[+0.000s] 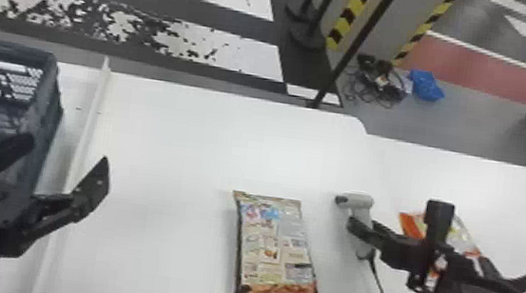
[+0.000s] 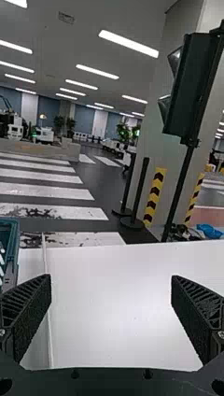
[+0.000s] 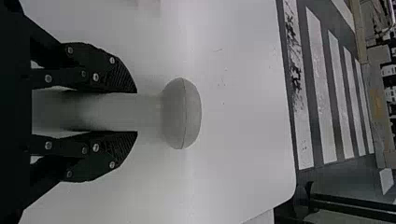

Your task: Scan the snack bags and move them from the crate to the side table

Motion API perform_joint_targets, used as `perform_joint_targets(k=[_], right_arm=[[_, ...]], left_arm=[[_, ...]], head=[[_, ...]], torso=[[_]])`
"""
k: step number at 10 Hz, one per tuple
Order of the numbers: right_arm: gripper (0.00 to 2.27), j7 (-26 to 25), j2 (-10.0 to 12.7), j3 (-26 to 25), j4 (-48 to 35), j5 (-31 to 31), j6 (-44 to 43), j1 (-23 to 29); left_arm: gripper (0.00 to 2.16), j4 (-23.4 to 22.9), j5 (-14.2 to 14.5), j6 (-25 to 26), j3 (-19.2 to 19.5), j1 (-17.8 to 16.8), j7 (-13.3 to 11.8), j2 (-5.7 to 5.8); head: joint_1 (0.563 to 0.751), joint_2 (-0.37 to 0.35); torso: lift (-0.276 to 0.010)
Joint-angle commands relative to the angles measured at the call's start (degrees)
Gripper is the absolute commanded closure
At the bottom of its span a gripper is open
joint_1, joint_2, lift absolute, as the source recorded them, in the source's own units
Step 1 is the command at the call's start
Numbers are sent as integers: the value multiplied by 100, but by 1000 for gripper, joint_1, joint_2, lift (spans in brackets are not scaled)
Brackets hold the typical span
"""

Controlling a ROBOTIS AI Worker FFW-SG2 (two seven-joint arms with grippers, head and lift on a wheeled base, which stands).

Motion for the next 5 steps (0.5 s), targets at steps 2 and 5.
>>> perform_joint_targets(k=[2, 5], right_arm=[[22, -151, -73, -138, -270, -98, -34, 204], [53, 254, -108, -814, -1658, -748, 1161, 679]], left_arm=[[36, -19, -6, 0, -51, -43, 1, 0], [36, -2, -14, 71, -33, -79, 1, 0]], head=[[695, -350], [695, -350]], torso=[[-87], [-87]])
